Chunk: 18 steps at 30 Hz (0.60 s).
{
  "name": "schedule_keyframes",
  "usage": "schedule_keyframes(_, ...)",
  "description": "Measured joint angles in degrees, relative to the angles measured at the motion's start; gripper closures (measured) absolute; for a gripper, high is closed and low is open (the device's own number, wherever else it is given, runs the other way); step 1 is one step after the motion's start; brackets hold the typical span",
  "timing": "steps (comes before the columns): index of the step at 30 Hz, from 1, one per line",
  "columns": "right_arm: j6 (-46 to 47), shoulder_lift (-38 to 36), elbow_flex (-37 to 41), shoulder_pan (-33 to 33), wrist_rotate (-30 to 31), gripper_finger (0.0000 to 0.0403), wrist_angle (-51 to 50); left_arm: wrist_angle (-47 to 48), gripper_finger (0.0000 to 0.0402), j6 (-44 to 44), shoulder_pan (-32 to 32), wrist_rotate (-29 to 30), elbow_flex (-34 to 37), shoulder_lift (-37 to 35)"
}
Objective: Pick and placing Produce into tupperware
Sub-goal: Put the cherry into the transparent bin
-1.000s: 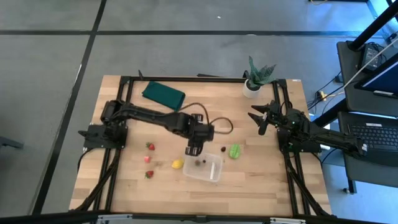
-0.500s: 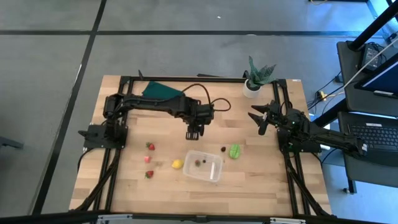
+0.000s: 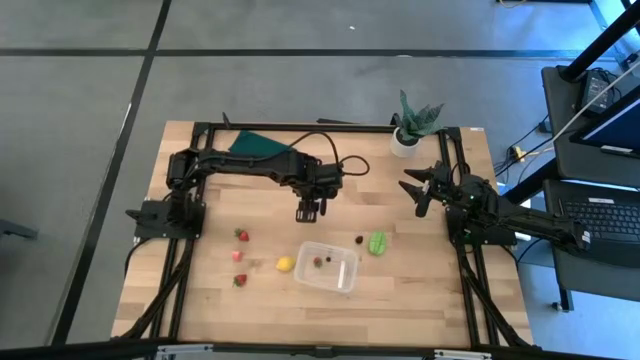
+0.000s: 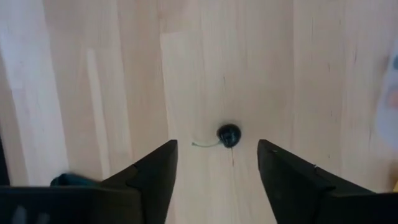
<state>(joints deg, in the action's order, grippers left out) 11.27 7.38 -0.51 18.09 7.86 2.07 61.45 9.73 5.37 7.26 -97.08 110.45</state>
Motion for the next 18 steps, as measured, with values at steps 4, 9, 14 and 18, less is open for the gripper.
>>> schedule_keyframes(4, -0.37, 0.00, 0.00, 0.00, 0.00, 0.0169, 0.00, 0.07, 0.0140, -0.32, 0.00, 0.44, 0.00, 0.00)
schedule_keyframes(9, -1.24, 0.00, 0.00, 0.00, 0.00, 0.0169, 0.00, -0.15, 0.0115, -2.91, -0.24, 6.15, 0.00, 0.02)
schedule_keyframes(14, -1.26, 0.00, 0.00, 0.00, 0.00, 0.0169, 0.00, -0.15, 0.0116, -3.43, -1.10, 7.22, 0.00, 0.02)
schedule_keyframes(18, -1.27, 0.00, 0.00, 0.00, 0.00, 0.0169, 0.00, -0.03, 0.0121, -1.38, -1.25, 4.87, 0.00, 0.04)
